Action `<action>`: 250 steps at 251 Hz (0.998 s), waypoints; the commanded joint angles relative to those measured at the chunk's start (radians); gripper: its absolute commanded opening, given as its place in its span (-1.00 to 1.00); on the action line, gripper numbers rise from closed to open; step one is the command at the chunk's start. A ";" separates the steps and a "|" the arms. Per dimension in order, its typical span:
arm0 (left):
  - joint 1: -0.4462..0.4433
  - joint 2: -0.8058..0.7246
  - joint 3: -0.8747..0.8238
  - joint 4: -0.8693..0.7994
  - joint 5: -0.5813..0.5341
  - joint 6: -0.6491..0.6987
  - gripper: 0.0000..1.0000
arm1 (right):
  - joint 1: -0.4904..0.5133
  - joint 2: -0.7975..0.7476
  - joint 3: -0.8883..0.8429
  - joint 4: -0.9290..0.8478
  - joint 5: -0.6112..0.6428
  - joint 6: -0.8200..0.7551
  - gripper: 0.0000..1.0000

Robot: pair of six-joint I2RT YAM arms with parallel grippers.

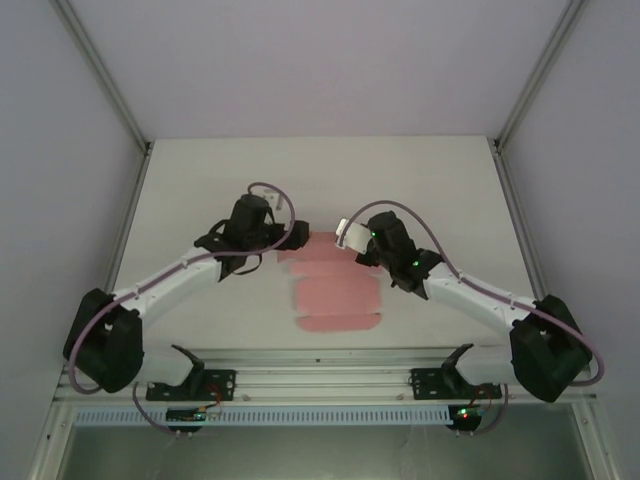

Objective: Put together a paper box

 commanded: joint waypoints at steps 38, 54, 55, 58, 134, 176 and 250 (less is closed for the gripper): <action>-0.113 0.064 0.099 -0.022 -0.236 -0.024 1.00 | 0.001 0.026 0.123 0.001 0.052 0.150 -1.00; -0.150 0.077 0.099 0.020 -0.319 -0.044 0.99 | 0.008 0.034 0.139 -0.014 0.059 0.187 -1.00; -0.153 0.078 0.099 0.023 -0.324 -0.044 0.99 | 0.007 0.034 0.140 -0.015 0.058 0.189 -1.00; -0.158 0.081 0.098 0.033 -0.335 -0.045 1.00 | 0.009 0.035 0.143 -0.019 0.056 0.190 -1.00; -0.149 0.033 0.081 0.038 -0.382 -0.087 0.99 | -0.005 0.013 0.123 -0.045 0.010 0.199 -1.00; 0.038 -0.163 -0.073 0.054 0.003 -0.076 0.99 | -0.075 0.006 0.101 -0.053 -0.011 0.204 -1.00; 0.340 -0.257 -0.281 0.256 0.522 -0.118 0.92 | -0.135 -0.019 0.079 -0.064 -0.181 0.231 -1.00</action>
